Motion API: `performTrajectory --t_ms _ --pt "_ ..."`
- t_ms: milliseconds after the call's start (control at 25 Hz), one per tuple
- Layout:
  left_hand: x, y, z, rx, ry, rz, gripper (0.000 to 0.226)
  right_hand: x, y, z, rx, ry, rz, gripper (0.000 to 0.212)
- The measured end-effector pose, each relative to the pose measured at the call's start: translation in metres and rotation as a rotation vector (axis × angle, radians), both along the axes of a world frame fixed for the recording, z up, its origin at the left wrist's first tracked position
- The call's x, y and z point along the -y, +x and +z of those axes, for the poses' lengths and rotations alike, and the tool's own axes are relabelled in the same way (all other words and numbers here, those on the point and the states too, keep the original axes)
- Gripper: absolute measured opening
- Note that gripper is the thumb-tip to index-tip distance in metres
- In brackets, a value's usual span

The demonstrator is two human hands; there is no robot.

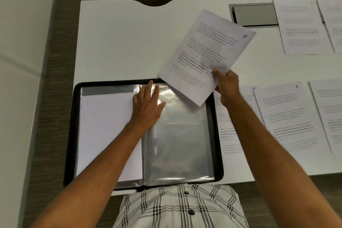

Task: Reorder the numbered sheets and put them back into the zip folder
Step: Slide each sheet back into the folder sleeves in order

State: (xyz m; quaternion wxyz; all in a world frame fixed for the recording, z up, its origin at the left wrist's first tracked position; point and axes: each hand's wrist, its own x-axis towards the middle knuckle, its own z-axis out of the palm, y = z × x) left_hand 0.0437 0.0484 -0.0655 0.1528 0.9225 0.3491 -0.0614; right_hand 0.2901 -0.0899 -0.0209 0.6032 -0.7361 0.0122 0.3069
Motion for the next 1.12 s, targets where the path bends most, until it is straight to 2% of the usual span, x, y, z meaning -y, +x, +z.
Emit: performTrajectory --t_ms 240,400,520,680,800,920,1040,1120 --pt "0.009 -0.010 -0.013 0.137 0.128 -0.045 0.053 0.000 -0.001 -0.007 -0.054 0.047 -0.079 0.019" --pt "0.004 -0.004 -0.010 0.261 0.162 -0.094 0.023 -0.001 -0.005 -0.007 -0.132 0.114 -0.088 0.023" --pt "-0.007 0.003 0.001 0.271 0.092 -0.137 0.010 -0.003 -0.003 -0.006 -0.178 0.154 -0.078 0.025" --pt "-0.027 0.016 0.021 0.119 -0.061 -0.225 0.011 -0.009 0.005 -0.001 -0.255 0.262 -0.103 0.044" --pt "-0.037 0.022 0.031 0.045 -0.163 -0.276 0.015 -0.017 0.009 0.002 -0.310 0.332 -0.154 0.047" --pt "-0.042 0.026 0.035 0.152 -0.258 -0.231 0.020 -0.025 0.012 0.004 -0.325 0.353 -0.163 0.039" --pt "-0.044 0.033 0.034 0.255 -0.301 -0.117 0.036 -0.035 0.015 0.006 -0.321 0.350 -0.152 0.034" --pt "-0.044 0.040 0.033 0.240 -0.282 -0.056 0.026 -0.041 0.018 0.006 -0.314 0.344 -0.137 0.031"
